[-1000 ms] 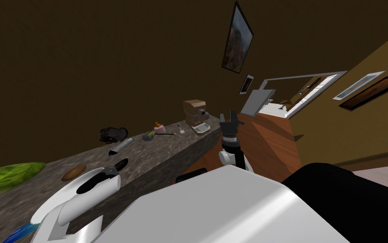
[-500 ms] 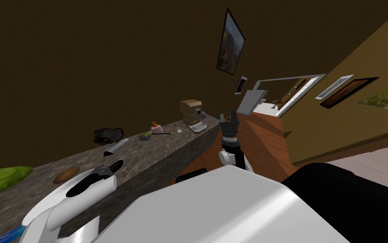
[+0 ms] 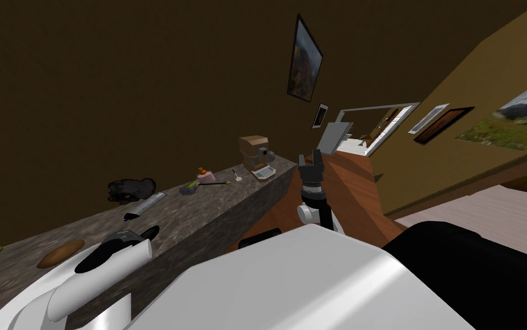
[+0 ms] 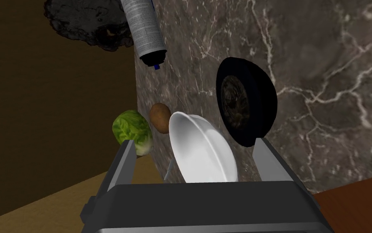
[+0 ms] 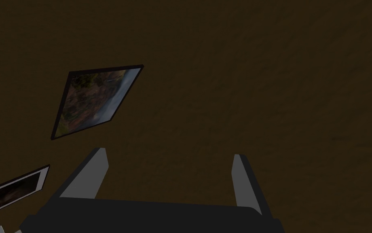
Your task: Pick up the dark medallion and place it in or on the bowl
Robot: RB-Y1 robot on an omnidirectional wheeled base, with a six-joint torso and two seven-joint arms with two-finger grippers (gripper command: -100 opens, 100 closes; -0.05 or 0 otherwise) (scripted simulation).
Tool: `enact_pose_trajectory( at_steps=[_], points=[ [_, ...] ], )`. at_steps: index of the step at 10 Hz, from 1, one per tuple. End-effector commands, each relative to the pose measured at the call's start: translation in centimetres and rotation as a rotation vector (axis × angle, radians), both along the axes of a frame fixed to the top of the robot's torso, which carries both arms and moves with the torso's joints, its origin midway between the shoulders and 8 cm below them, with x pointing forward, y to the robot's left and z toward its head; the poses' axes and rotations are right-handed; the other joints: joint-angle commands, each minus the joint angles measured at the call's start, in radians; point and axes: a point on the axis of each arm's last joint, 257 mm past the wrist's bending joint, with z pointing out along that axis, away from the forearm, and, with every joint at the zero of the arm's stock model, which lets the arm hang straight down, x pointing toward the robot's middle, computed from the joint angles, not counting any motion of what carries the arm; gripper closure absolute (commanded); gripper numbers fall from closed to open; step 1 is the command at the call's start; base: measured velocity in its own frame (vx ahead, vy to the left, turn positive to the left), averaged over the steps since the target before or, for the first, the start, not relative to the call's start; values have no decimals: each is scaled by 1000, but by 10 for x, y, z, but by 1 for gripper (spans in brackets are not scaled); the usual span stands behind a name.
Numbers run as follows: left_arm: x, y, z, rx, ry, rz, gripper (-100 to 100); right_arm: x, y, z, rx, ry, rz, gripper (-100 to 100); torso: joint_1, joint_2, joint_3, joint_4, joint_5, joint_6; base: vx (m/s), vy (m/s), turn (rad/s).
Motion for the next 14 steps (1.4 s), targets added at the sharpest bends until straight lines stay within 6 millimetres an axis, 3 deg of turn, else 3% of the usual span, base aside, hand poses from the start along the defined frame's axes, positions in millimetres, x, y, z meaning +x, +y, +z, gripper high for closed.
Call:
enact_pose_trajectory(
  at_steps=[1, 10, 14],
  points=[
    [-4, 7, 9, -1, -39, 44, -100, 0, 0, 0, 0, 0, 0, 0, 0, 0, 0, 0, 0, 0, -12, -40, -114],
    [-35, 48, 51, 9, -209, 260, -100, 0, 0, 0, 0, 0, 0, 0, 2, -1, 0, 0, 0, 0, 0, -30, -88],
    [-49, 65, 36, -44, -222, 371, -100, 0, 0, 0, 0, 0, 0, 0, 2, -4, -2, -1, 1, 0, 44, -14, -60]
  ],
)
